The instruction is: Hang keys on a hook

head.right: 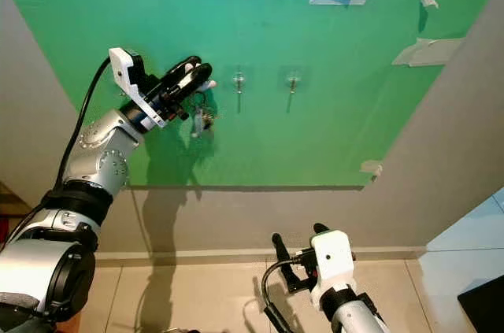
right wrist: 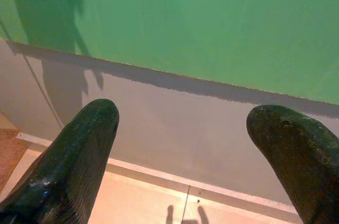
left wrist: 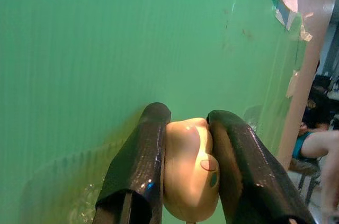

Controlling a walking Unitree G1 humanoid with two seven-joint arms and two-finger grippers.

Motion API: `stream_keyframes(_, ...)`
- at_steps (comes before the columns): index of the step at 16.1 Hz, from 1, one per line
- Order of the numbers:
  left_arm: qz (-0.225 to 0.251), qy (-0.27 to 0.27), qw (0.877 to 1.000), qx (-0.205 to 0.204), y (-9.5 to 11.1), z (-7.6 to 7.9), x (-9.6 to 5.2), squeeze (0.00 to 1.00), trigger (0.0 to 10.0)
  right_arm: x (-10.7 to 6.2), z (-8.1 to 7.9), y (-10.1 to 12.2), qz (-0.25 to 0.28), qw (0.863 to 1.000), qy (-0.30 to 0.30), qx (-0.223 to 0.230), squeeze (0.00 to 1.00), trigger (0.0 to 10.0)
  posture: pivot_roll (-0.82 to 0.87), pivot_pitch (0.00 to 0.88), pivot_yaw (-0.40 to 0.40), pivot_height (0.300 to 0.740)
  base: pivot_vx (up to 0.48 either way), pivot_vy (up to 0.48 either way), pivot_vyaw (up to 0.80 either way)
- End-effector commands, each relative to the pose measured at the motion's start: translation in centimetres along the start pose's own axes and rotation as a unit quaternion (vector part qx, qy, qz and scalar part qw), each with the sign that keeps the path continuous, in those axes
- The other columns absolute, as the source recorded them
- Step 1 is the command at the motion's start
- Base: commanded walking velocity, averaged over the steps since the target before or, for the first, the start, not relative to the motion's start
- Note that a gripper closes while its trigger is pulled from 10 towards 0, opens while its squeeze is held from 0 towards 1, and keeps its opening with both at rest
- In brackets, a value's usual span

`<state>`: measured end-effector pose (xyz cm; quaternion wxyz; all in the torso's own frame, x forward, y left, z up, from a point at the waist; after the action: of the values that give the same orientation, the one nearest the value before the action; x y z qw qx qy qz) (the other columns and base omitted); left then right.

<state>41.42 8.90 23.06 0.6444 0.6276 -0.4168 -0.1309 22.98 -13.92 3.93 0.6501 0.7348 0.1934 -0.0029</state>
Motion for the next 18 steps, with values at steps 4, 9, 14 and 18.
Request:
stream_keyframes(4,0.014,0.009,0.999,0.039,1.7,-0.1,-0.4,0.0,0.0,-0.1,0.6,-0.7,-0.004,1.0,-0.008,0.003,0.0,10.0,-0.24,0.061,0.056,0.74,0.0,0.0,0.0)
stream_keyframes(9,-0.007,-0.005,0.999,0.051,1.9,3.3,-2.1,0.0,0.0,3.6,-0.3,0.4,0.017,1.0,0.013,0.019,0.0,10.0,-0.12,0.0,0.043,0.74,0.0,0.0,0.0)
stream_keyframes(14,-0.038,0.046,0.996,0.069,2.6,3.7,-4.3,0.0,0.0,7.3,-2.2,3.9,0.045,0.996,0.065,0.045,0.0,10.0,-0.01,0.0,-0.022,0.74,0.0,0.0,0.0)
stream_keyframes(18,-0.019,0.031,0.994,0.1,5.0,4.1,-3.0,0.0,0.0,9.1,-6.5,6.8,0.017,0.983,0.18,0.035,0.0,10.0,0.01,0.0,-0.041,0.74,0.0,0.0,0.0)
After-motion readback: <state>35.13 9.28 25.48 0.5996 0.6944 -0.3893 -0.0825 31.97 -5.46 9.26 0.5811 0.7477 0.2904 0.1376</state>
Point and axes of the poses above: a point about 5 cm out from each wrist's last joint towards the gripper, its own x axis pointing out of the wrist towards the gripper, its own y axis along the axis of the wrist's last joint, z = x × y, the point moved 6 cm from there along x, pointing out of the wrist towards the gripper, and after that the axes turned 10 degrees about x, right-handed, at the moved point
